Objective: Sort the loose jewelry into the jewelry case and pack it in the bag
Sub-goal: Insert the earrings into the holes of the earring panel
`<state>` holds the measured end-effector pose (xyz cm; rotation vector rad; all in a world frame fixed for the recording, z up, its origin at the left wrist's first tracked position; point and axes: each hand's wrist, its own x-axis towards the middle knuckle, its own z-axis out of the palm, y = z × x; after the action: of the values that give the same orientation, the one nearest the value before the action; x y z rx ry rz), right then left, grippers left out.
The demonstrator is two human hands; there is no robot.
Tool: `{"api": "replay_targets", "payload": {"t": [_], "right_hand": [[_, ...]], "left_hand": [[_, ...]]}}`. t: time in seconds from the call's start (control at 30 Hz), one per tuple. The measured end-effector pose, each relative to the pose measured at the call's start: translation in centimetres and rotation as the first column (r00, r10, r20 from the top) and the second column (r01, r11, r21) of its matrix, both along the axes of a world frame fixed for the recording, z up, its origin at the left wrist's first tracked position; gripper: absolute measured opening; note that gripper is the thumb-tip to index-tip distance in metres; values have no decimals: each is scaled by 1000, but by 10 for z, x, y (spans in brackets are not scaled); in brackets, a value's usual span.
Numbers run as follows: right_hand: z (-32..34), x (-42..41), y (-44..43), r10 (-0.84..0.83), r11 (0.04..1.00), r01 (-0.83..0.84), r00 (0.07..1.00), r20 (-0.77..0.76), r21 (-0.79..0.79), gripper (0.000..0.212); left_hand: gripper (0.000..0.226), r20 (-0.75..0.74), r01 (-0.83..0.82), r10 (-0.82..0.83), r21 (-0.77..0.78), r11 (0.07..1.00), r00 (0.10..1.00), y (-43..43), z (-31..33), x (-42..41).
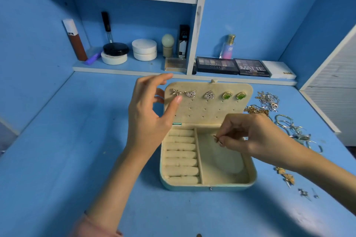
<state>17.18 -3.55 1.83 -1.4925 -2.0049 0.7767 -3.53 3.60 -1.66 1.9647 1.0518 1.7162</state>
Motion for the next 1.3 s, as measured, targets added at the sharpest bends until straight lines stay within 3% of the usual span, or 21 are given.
{"api": "replay_targets", "payload": {"t": [0.1,0.27,0.33,0.4,0.5,0.6,0.87,1.03,1.3], "right_hand": [[2,-13,2,-25,993,-3,972,-233,-122,15],[-5,-39,6,-29,988,-33,921,-388,-153,26],[-8,-46,9,-5,998,-21,930,-367,-67,29],[-12,-55,13,-26,994,55,962,-271,98,18],[-16,-70,19,-116,928,174,975,-189,330,21],[-16,-80,26,-181,849,249,966,-185,466,16],[-15,-89,33,-267,822,314,949,-165,475,14],[-16,-88,33,-301,813,376,925,-230,445,5],[-19,-88,32,-278,779,365,930,-241,510,5]], "left_hand": [[28,-18,12,-11,35,999,1000,-1,-2,-2],[32,-26,4,-3,63,998,1000,2,-8,-4],[36,-28,1,1,74,997,1000,3,-9,-5],[39,-43,-3,7,87,996,999,3,-9,-7],[44,-67,10,-4,87,996,998,3,-9,-8],[48,-79,32,-27,63,998,997,1,-9,-9],[50,-87,48,-47,19,999,995,0,-8,-10],[50,-97,49,-46,22,999,994,-1,-7,-10],[52,-78,95,-94,10,995,993,-3,-6,-10]]}}
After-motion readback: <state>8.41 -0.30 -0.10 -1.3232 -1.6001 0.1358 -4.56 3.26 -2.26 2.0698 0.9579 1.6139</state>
